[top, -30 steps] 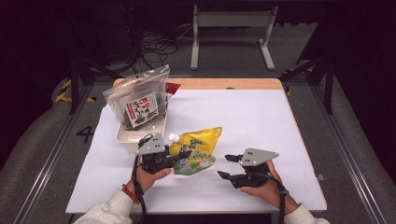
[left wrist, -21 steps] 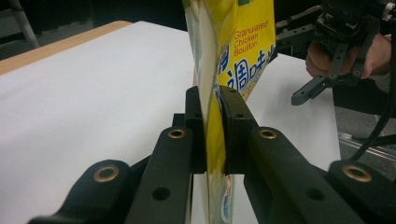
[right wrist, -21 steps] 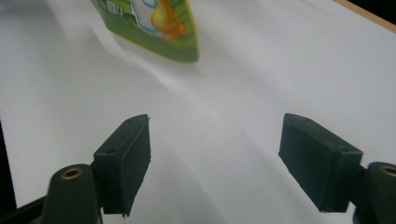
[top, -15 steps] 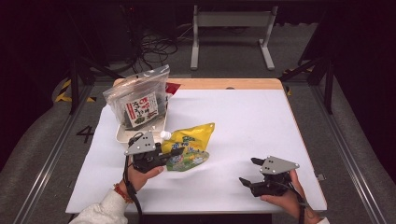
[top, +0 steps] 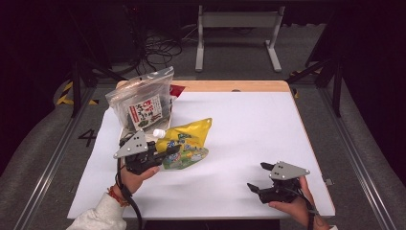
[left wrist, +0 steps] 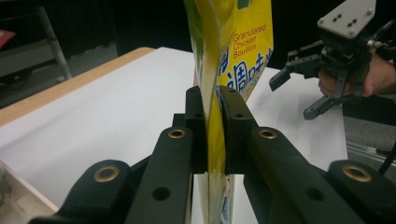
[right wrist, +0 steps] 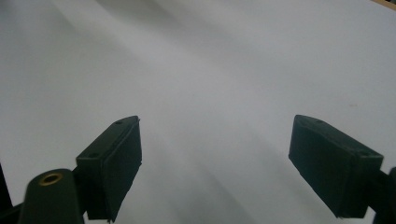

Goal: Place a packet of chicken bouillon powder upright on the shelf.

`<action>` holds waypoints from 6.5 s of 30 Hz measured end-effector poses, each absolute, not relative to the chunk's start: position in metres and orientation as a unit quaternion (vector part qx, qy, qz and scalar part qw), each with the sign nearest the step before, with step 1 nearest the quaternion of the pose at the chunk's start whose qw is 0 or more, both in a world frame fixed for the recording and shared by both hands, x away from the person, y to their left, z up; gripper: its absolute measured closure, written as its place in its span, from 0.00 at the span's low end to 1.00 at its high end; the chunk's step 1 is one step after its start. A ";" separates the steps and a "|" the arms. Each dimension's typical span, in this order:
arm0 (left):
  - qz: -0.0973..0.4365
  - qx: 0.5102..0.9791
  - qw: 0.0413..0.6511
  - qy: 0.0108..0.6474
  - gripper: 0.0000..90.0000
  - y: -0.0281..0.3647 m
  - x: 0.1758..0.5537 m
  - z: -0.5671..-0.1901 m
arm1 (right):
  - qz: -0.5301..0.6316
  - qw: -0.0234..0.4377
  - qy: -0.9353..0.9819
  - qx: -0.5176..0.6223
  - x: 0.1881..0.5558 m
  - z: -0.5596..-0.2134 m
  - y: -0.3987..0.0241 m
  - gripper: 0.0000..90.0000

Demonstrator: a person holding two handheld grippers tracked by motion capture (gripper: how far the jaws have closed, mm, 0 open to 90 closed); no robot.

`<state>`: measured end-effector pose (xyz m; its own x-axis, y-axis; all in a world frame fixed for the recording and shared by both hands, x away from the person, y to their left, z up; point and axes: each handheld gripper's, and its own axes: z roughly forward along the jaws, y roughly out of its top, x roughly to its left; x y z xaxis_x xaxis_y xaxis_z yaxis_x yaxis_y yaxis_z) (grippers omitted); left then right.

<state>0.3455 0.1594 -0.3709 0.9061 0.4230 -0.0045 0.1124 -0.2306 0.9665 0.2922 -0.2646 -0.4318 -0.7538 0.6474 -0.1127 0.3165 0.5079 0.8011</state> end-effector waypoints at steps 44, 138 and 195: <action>0.219 0.765 0.568 0.210 0.93 0.255 0.387 -0.359 | 0.399 0.193 0.849 0.288 0.292 -0.440 -0.260 0.20; 0.219 0.741 0.551 0.314 0.74 0.271 0.381 -0.396 | 0.393 0.195 0.857 0.270 0.294 -0.438 -0.254 0.19; 0.269 0.726 0.504 0.383 0.24 0.266 0.305 -0.414 | 0.401 0.212 0.848 0.273 0.297 -0.430 -0.258 0.19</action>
<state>0.3053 0.2660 -0.4145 0.5616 0.8274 0.0054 0.2844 -0.1991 0.9378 0.2971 -0.2577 -0.4300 -0.7610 0.6332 -0.1415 0.2920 0.5290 0.7968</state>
